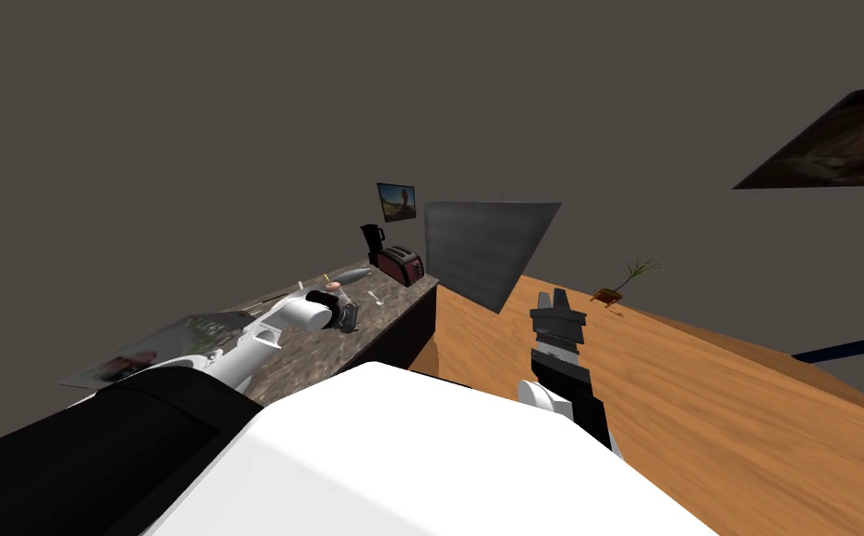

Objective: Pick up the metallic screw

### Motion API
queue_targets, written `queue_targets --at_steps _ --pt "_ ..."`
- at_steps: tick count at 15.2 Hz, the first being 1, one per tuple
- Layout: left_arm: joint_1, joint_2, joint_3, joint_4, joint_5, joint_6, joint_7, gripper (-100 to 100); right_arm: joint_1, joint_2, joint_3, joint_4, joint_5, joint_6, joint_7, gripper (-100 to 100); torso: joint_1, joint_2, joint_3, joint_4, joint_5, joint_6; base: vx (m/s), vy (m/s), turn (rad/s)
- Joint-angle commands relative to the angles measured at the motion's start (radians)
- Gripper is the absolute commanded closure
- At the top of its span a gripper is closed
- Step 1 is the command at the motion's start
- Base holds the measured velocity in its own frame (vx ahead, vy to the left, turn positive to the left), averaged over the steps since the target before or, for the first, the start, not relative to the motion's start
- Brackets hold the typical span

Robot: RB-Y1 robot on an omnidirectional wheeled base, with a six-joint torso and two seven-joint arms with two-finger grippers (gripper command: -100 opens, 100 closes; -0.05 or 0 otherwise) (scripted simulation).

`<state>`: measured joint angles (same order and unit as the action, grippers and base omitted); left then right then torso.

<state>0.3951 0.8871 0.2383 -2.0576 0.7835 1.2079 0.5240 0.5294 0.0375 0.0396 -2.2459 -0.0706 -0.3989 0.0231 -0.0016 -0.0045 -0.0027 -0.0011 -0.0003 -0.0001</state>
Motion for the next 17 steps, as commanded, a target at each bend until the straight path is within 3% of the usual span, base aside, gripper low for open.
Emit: queue_targets --at_steps 1,2,4,5,7,10,12,17 --pt "0.0 0.005 0.002 0.003 0.011 0.036 0.006 -100 0.0 0.0 0.0 0.0 0.0 0.0 0.0 0 0.0 0.0 0.0 0.0 0.0 0.0 0.05 -0.008 -0.006" --pt "-0.006 0.02 0.006 0.024 0.043 0.066 0.015 -100 0.0 0.0 0.0 0.0 0.0 0.0 0.0 0 0.0 0.001 0.0 0.0 0.0 0.0 0.058 -0.007 -0.019" --pt "-0.006 0.02 0.006 0.024 0.043 0.089 0.015 -100 0.0 0.0 0.0 0.0 0.0 0.0 0.0 0 0.0 0.0 0.0 0.0 0.0 0.0 0.059 -0.008 -0.014" --pt "-0.011 0.033 0.009 0.045 0.073 0.119 0.024 -100 0.0 0.0 0.0 0.0 0.0 0.0 0.0 0 0.0 0.001 0.0 0.0 0.0 0.0 0.062 -0.013 -0.02" --pt "-0.011 0.033 0.009 0.045 0.073 0.139 0.024 -100 0.0 0.0 0.0 0.0 0.0 0.0 0.0 0 0.0 0.0 0.0 0.0 0.0 0.0 0.057 -0.005 -0.01" --pt "-0.02 0.056 0.014 0.084 0.128 0.21 0.04 -100 0.0 0.0 0.0 0.0 0.0 0.0 0.0 0 0.0 0.001 0.001 0.0 0.0 0.0 0.055 -0.006 -0.014" --pt "-0.02 0.056 0.014 0.084 0.128 0.229 0.04 -100 0.0 0.0 0.0 0.0 0.0 0.0 0.0 0 0.0 0.001 0.0 0.0 0.0 0.0 0.057 -0.005 -0.007" --pt "-0.031 0.08 0.019 0.132 0.194 0.335 0.058 -100 0.0 0.0 0.0 0.0 0.0 0.0 0.0 0 0.0 0.001 0.001 0.0 0.0 0.0 0.055 -0.006 -0.007"
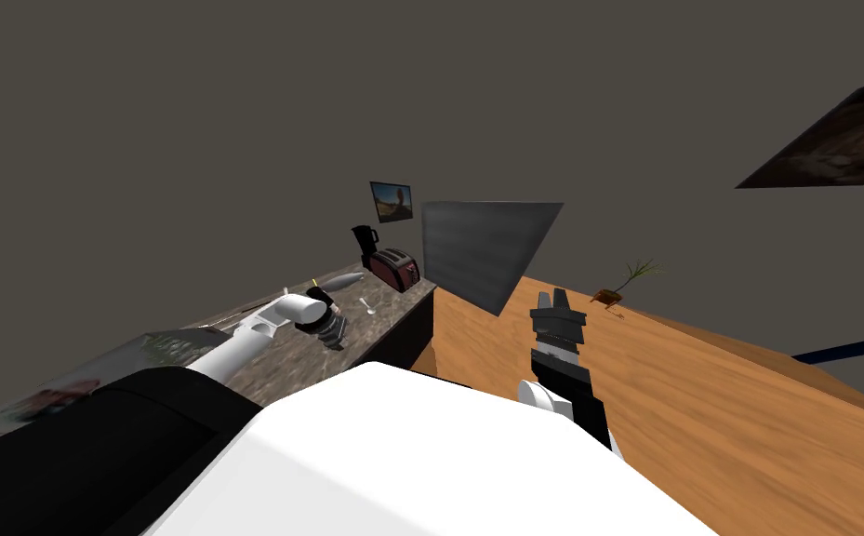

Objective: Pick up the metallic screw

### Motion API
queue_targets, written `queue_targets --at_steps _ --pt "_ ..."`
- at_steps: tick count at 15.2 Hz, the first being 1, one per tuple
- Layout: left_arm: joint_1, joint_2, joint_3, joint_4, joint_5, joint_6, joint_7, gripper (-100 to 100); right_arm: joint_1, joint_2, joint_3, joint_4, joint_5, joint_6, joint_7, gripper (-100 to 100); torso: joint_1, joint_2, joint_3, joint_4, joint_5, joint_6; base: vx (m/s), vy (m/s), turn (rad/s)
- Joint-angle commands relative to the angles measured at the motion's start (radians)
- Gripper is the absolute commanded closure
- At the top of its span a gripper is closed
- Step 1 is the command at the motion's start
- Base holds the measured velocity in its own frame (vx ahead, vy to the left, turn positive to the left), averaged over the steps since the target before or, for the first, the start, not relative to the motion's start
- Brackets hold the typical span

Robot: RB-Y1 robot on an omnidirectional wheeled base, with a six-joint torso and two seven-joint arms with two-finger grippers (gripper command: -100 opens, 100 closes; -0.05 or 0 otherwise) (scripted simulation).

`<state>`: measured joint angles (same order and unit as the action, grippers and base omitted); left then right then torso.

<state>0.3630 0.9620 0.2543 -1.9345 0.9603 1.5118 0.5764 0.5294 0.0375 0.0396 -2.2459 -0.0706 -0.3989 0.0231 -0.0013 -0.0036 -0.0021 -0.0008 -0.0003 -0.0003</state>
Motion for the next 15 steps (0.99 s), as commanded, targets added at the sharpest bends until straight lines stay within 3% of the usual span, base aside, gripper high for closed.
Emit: queue_targets --at_steps 1,3,6,10,11,12,15 --pt "0.001 0.005 0.003 0.009 0.017 0.031 0.005 -100 0.0 0.0 0.0 0.0 0.0 0.0 0.0 0 0.0 0.0 0.0 0.0 0.0 0.0 0.056 -0.003 -0.003" --pt "-0.004 0.015 0.006 0.032 0.046 0.079 0.013 -100 0.0 0.0 0.0 0.0 0.0 0.0 0.0 0 0.0 0.0 0.0 0.0 0.0 0.0 0.06 -0.003 -0.001" --pt "-0.007 0.02 0.007 0.045 0.063 0.106 0.017 -100 0.0 0.0 0.0 0.0 0.0 0.0 0.0 0 0.0 0.0 0.0 0.0 0.0 0.0 0.05 -0.001 -0.001" --pt "0.0 -0.021 -0.02 0.081 0.013 0.046 -0.003 -100 0.0 0.0 0.0 0.0 0.0 0.0 0.0 0 0.001 0.004 0.002 0.001 0.0 0.0 -0.007 0.007 -0.071" --pt "-0.006 -0.009 -0.014 0.071 0.026 0.063 0.003 -100 0.0 0.0 0.0 0.0 0.0 0.0 0.0 0 0.001 0.005 0.003 0.001 0.0 0.0 -0.017 0.011 -0.018" --pt "-0.005 -0.011 -0.015 0.073 0.023 0.059 0.002 100 0.0 0.0 0.0 0.0 0.0 0.0 0.0 0 0.001 0.005 0.003 0.001 0.0 0.0 -0.005 0.004 -0.001" --pt "-0.005 -0.011 -0.015 0.073 0.024 0.059 0.002 100 0.0 0.0 0.0 0.0 0.0 0.0 0.0 0 0.001 0.005 0.003 0.001 0.0 0.0 0.0 0.0 0.0"
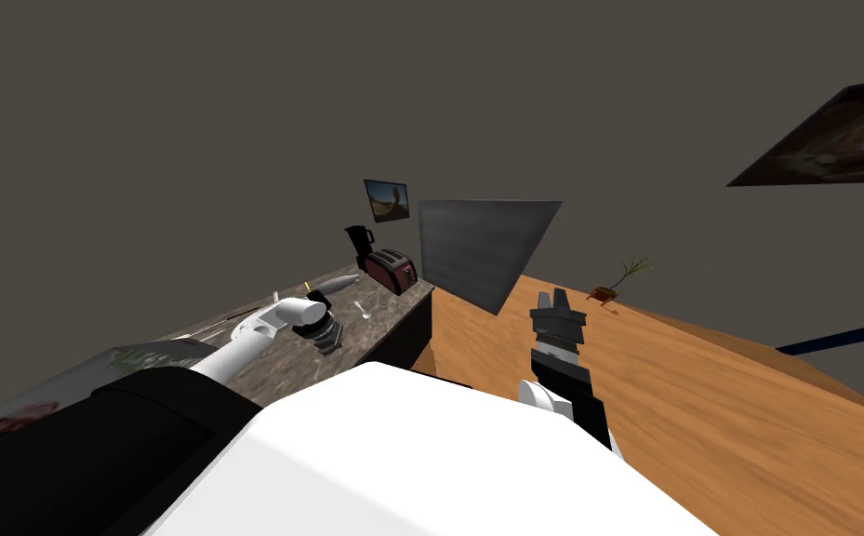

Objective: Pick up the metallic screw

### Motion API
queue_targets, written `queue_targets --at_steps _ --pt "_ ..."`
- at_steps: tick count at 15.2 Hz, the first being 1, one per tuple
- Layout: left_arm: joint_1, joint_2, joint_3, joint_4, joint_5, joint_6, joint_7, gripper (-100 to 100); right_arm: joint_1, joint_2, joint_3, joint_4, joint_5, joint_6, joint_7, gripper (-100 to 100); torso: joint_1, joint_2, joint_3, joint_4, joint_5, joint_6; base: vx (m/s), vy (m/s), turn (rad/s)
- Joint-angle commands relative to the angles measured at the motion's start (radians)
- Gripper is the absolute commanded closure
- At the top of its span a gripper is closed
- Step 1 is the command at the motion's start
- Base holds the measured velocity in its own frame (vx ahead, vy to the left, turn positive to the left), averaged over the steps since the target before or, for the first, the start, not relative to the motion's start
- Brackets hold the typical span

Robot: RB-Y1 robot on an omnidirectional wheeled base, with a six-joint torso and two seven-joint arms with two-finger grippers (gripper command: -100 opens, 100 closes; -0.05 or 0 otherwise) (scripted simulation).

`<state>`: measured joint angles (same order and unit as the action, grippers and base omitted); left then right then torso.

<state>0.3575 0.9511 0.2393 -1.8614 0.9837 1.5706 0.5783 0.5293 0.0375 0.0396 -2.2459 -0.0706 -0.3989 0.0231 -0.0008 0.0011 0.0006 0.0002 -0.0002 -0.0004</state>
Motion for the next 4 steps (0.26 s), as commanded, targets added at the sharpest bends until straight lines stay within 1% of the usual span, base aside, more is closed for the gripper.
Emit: queue_targets --at_steps 1,2,3,4 --pt "0.0 0.0 0.0 0.0 0.0 0.0 0.0 100 0.0 0.0 0.0 0.0 0.0 0.0 0.0 0 0.0 0.0 0.0 0.0 0.0 0.0 0.0 0.0 0.0" --pt "0.0 0.026 0.02 -0.028 0.03 0.031 0.01 100 0.0 0.0 0.0 0.0 0.0 0.0 0.0 0 0.0 0.0 0.0 0.0 0.0 0.0 0.013 -0.009 0.075" --pt "-0.001 0.03 0.023 -0.032 0.035 0.036 0.011 100 0.0 0.0 0.0 0.0 0.0 0.0 0.0 0 -0.001 0.0 0.0 0.0 -0.001 -0.001 0.027 -0.015 0.137" --pt "0.003 0.02 0.018 -0.023 0.024 0.02 0.006 100 0.0 0.0 0.0 0.0 0.0 0.0 0.0 0 -0.001 -0.001 0.0 0.0 -0.001 -0.001 0.018 -0.009 0.058"
